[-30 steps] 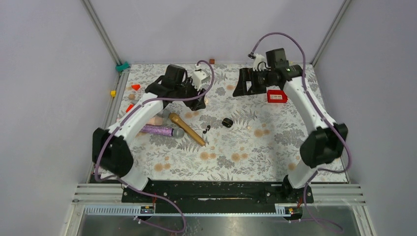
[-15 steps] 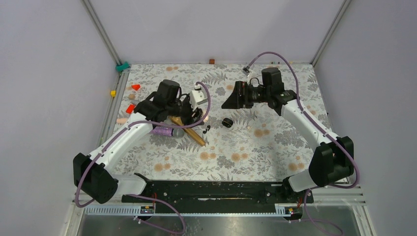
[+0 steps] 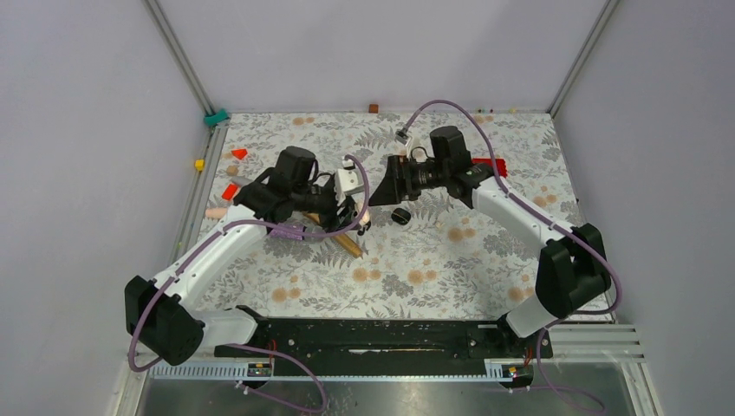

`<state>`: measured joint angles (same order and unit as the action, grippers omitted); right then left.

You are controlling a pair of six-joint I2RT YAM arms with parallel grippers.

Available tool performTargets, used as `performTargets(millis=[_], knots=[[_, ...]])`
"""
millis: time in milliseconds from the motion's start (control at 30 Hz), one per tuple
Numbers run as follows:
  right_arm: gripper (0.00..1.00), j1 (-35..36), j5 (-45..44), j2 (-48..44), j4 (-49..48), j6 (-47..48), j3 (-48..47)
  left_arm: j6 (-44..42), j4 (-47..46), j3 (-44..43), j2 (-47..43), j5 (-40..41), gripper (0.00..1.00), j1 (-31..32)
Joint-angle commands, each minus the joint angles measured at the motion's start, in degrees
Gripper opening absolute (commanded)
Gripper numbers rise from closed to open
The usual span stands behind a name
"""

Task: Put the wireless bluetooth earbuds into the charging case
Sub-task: Pick up the charging case at the center of the board.

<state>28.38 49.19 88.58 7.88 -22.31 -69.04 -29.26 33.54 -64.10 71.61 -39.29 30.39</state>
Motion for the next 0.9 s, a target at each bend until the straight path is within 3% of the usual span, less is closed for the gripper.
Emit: performTargets(millis=[0, 133, 467, 867], knots=[[0.86, 1.66, 4.96, 2.06, -4.71, -2.97, -0.12, -1.99, -1.45, 0.03, -0.36, -1.87, 0.42, 1.14], [0.77, 3.12, 8.68, 3.05, -7.28, -4.38, 0.29, -2.18, -1.5, 0.01, 0.47, -1.24, 0.41, 1.58], [0.69, 4.02, 8.65, 4.68, -5.31, -3.57, -0.31, -2.68, -1.46, 0.41, 0.28, 0.35, 0.38, 1.72], [0.45, 4.14, 7.9, 5.46, -1.9, -0.62, -2.02, -2.46, -1.46, 0.24, 0.22, -1.04, 0.33, 1.86]])
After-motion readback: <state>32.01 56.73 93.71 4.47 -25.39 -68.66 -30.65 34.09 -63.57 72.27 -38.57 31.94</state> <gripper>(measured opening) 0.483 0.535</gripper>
